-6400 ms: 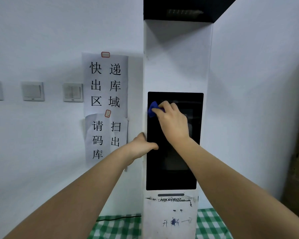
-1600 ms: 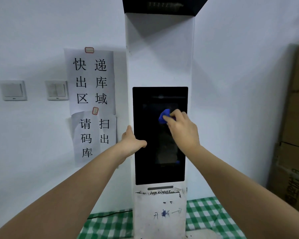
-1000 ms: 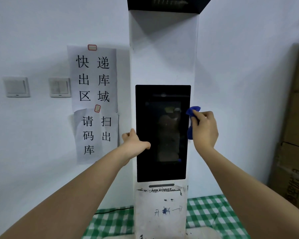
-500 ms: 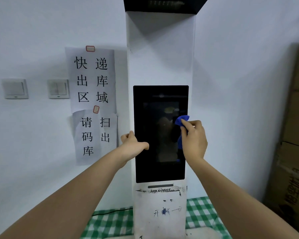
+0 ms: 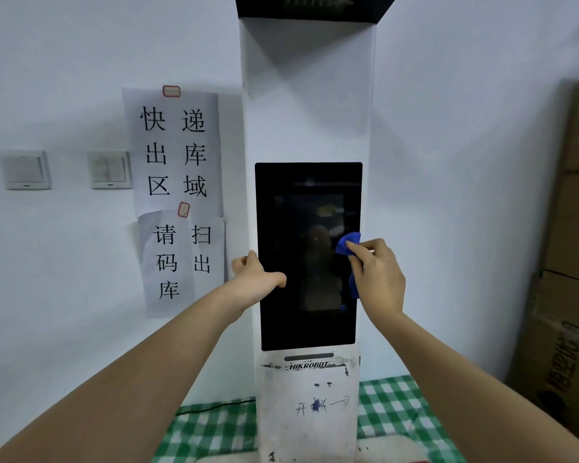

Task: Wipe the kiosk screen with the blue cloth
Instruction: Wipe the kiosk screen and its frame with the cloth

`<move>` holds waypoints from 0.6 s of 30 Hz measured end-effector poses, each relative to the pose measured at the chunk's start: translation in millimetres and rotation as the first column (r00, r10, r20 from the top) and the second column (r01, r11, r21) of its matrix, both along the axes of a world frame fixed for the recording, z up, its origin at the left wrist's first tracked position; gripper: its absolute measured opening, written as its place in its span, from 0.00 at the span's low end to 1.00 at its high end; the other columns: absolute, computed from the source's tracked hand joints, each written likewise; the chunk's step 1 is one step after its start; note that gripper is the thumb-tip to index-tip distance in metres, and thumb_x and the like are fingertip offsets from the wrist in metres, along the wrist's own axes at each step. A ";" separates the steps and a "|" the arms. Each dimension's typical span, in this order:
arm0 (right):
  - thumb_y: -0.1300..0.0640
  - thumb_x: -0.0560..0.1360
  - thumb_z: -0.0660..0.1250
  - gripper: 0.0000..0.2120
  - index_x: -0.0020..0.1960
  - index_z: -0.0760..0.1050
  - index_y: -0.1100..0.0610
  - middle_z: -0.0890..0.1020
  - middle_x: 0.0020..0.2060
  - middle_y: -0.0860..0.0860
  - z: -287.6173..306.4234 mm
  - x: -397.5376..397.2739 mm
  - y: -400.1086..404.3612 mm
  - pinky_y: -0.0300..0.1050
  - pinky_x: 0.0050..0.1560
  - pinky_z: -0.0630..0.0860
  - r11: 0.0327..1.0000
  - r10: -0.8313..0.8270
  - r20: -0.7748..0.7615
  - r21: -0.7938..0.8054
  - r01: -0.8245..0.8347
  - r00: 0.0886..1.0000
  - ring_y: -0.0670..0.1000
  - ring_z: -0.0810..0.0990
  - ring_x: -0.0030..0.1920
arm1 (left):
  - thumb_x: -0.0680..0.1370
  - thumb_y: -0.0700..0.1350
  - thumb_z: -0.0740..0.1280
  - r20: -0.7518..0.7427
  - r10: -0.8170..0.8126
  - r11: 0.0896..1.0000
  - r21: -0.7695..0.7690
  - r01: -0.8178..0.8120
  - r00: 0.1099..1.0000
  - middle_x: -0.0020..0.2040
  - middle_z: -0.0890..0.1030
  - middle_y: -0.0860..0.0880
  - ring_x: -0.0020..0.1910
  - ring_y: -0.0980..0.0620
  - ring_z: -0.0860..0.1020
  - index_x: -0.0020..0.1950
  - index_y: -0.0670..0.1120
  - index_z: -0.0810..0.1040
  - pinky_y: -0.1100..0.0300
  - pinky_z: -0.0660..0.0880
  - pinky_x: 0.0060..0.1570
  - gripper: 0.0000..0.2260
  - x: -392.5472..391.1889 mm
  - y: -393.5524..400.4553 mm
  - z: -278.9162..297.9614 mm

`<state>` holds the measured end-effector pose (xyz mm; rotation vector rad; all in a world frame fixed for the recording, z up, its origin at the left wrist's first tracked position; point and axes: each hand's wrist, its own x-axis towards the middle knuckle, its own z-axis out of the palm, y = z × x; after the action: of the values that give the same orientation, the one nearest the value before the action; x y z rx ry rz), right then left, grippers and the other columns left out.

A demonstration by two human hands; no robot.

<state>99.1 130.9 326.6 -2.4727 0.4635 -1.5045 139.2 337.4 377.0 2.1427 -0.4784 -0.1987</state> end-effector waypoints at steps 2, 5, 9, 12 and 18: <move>0.58 0.79 0.62 0.14 0.63 0.76 0.52 0.76 0.52 0.50 9.8 1.4 -4.7 0.46 0.40 0.75 0.999 0.016 0.035 0.044 -0.017 0.999 0.51 0.75 0.50 | 0.78 0.45 0.64 -0.001 -0.001 1.000 0.008 0.002 1.000 0.76 0.48 0.48 0.74 0.45 0.60 0.79 0.46 0.44 0.54 0.62 0.68 0.36 -0.5 1.0 1.0; 0.57 0.79 0.62 0.14 0.63 0.76 0.51 0.76 0.53 0.50 31.8 6.7 -11.0 0.44 0.43 0.74 0.972 0.005 0.169 0.229 -0.045 0.986 0.52 0.76 0.50 | 0.78 0.44 0.63 -0.009 -0.004 1.000 0.006 0.004 1.000 0.77 0.48 0.48 0.74 0.45 0.59 0.79 0.46 0.44 0.53 0.61 0.69 0.36 -0.4 2.3 2.3; 0.57 0.79 0.62 0.14 0.64 0.75 0.51 0.76 0.53 0.50 22.4 9.4 -5.7 0.44 0.43 0.73 0.966 -0.008 0.189 0.254 -0.041 0.982 0.52 0.76 0.50 | 0.78 0.45 0.63 -0.011 -0.005 1.000 0.005 0.005 1.000 0.77 0.48 0.48 0.74 0.45 0.59 0.79 0.47 0.43 0.53 0.60 0.69 0.36 1.7 2.9 1.1; 0.57 0.79 0.62 0.14 0.63 0.76 0.52 0.76 0.53 0.50 -5.2 2.5 -3.6 0.44 0.41 0.74 0.982 0.004 0.112 0.188 -0.025 0.994 0.51 0.76 0.49 | 0.78 0.45 0.63 -0.007 -0.004 1.000 0.003 0.004 1.000 0.76 0.48 0.48 0.74 0.45 0.60 0.79 0.46 0.43 0.54 0.61 0.69 0.37 2.1 1.9 0.0; 0.57 0.79 0.61 0.13 0.63 0.76 0.52 0.76 0.54 0.49 21.8 3.6 -7.9 0.44 0.43 0.75 0.981 0.002 0.105 0.192 -0.023 0.994 0.51 0.76 0.49 | 0.78 0.46 0.64 -0.004 0.004 1.000 0.006 -0.004 1.000 0.76 0.49 0.48 0.73 0.44 0.61 0.79 0.46 0.44 0.55 0.62 0.66 0.37 2.1 0.1 0.9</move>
<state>102.6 123.0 348.4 -2.2340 0.5458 -1.4990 141.3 337.5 377.9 2.1490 -0.4716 -0.2027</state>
